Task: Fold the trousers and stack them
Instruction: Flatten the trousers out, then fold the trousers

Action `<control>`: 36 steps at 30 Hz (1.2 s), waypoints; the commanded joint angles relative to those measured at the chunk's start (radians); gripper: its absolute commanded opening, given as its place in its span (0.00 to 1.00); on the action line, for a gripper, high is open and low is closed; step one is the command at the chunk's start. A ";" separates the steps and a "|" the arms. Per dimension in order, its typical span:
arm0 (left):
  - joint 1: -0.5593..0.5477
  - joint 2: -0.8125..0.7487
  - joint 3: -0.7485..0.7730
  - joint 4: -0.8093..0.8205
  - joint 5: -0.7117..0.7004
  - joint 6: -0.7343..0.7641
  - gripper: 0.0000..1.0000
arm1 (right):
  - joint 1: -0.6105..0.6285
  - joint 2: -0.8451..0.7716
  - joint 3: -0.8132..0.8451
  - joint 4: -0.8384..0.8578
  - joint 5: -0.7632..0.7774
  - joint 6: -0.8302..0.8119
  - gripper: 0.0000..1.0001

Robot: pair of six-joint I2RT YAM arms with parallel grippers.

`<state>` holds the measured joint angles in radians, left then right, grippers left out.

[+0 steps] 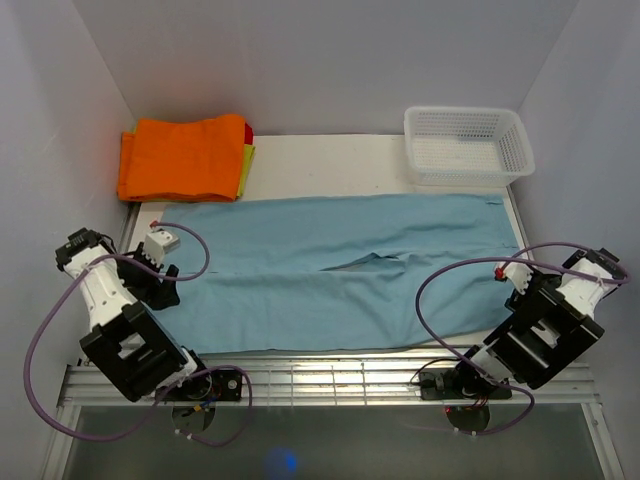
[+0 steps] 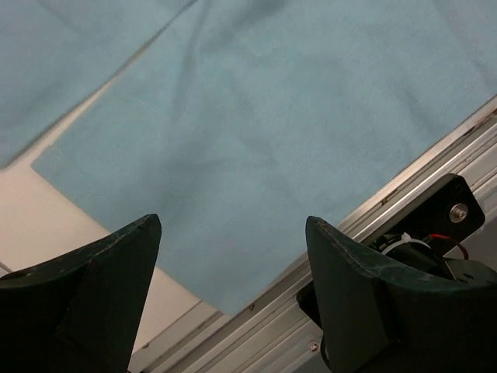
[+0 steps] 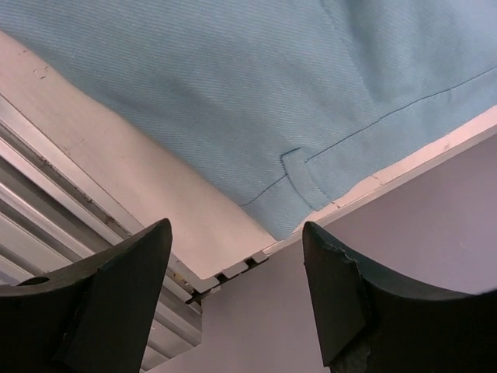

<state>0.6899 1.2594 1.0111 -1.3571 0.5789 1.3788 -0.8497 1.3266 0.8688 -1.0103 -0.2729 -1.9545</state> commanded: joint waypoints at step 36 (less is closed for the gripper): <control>-0.184 0.965 0.592 1.064 0.064 -1.273 0.72 | 0.327 0.763 0.980 0.153 -0.126 0.812 0.76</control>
<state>0.5152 2.2223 1.6104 -0.3019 0.6388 0.1116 -0.5209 2.0880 1.8050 -0.8864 -0.4149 -1.1305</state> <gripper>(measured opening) 0.732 0.755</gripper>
